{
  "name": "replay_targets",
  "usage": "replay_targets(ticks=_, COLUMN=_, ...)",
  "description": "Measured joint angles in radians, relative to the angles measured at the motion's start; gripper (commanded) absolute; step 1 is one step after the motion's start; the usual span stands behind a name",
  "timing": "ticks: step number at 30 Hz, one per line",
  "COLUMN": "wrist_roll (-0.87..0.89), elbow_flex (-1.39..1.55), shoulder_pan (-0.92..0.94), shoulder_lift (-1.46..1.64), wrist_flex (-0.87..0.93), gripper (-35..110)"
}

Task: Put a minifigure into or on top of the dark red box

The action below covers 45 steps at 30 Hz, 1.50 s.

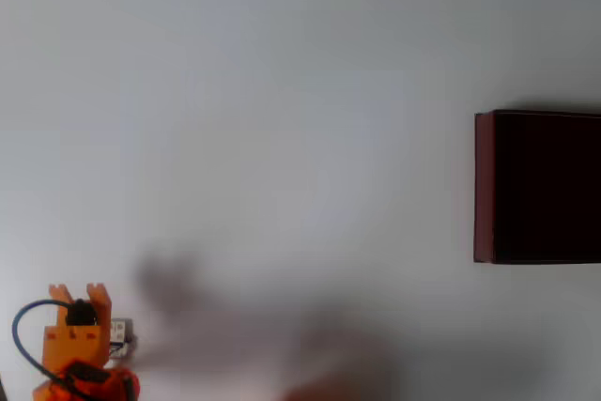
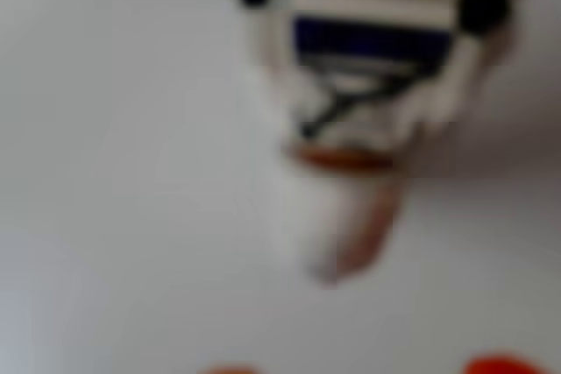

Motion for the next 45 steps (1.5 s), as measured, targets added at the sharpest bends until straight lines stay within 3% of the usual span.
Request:
replay_targets(ticks=14, wrist_roll=0.055, elbow_flex=0.029, shoulder_pan=-0.003, shoulder_lift=-0.029, wrist_flex=-0.141, gripper=12)
replay_targets(ticks=29, wrist_roll=-0.055, elbow_flex=0.149, shoulder_pan=0.095, shoulder_lift=-0.029, wrist_flex=-0.262, gripper=12)
replay_targets(ticks=39, wrist_roll=0.117, elbow_flex=0.115, shoulder_pan=0.101, shoulder_lift=0.086, wrist_flex=-0.147, gripper=13)
replay_targets(ticks=45, wrist_roll=0.253, elbow_flex=0.106, shoulder_pan=0.092, shoulder_lift=0.103, wrist_flex=-0.202, gripper=13)
